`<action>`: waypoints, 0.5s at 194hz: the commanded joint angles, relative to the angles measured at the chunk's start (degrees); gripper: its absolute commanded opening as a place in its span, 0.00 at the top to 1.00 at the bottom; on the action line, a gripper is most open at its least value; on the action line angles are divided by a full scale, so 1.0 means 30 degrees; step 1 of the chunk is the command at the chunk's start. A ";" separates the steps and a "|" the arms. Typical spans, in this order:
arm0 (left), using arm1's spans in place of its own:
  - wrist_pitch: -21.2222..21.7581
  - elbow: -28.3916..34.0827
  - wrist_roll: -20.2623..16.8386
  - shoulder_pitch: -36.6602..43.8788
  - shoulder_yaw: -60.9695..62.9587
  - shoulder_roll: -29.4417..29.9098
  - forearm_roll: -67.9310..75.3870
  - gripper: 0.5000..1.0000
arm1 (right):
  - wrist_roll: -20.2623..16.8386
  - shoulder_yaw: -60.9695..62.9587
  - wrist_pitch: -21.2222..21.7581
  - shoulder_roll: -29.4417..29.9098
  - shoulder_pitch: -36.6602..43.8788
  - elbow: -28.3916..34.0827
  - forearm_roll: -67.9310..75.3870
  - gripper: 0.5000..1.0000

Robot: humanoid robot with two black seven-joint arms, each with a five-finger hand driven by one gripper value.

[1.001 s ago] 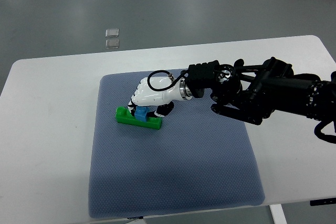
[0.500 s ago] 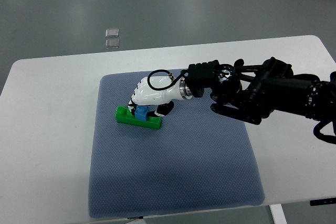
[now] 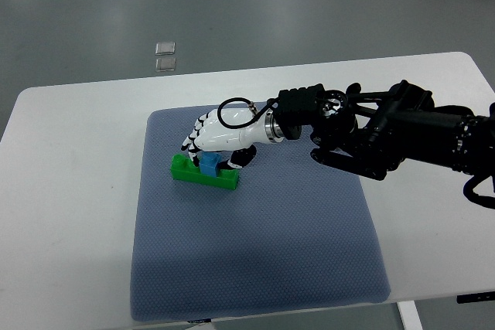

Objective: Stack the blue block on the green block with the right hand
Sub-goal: 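Open the right hand's fingers and release the blue block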

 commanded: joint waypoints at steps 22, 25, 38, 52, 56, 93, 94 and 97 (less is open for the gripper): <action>0.0000 0.0000 0.0017 0.0000 -0.0011 0.0000 0.0000 0.00 | 0.0028 0.0036 0.0067 -0.0103 0.0267 0.0064 0.0030 0.28; 0.0000 0.0000 -0.0012 0.0000 -0.0011 0.0000 0.0000 0.00 | 0.0028 0.0036 0.0067 -0.0103 0.0267 0.0064 0.0030 0.28; 0.0000 0.0000 0.0017 0.0000 -0.0011 0.0000 0.0000 0.00 | 0.0057 0.0036 0.0067 -0.0132 0.0297 0.0094 0.0030 0.28; 0.0000 0.0000 -0.0012 0.0000 0.0018 0.0000 0.0000 0.00 | 0.0262 0.0036 0.0097 -0.0132 0.0472 0.0094 0.0030 0.28; 0.0000 0.0000 -0.0012 0.0000 -0.0011 0.0000 0.0000 0.00 | 0.0291 0.0036 0.0097 -0.0132 0.0473 0.0094 0.0059 0.28; -0.0029 0.0000 -0.0012 0.0000 -0.0011 0.0000 0.0000 0.00 | 0.0292 0.0065 0.0126 -0.0162 0.0531 0.0094 0.0030 0.28; 0.0000 0.0000 -0.0012 0.0000 0.0018 0.0000 0.0000 0.00 | 0.0292 0.0065 0.0097 -0.0162 0.0531 0.0094 0.0030 0.28; 0.0000 0.0000 0.0017 0.0000 0.0018 0.0000 0.0000 0.00 | 0.0292 0.0065 0.0126 -0.0162 0.0531 0.0094 0.0030 0.28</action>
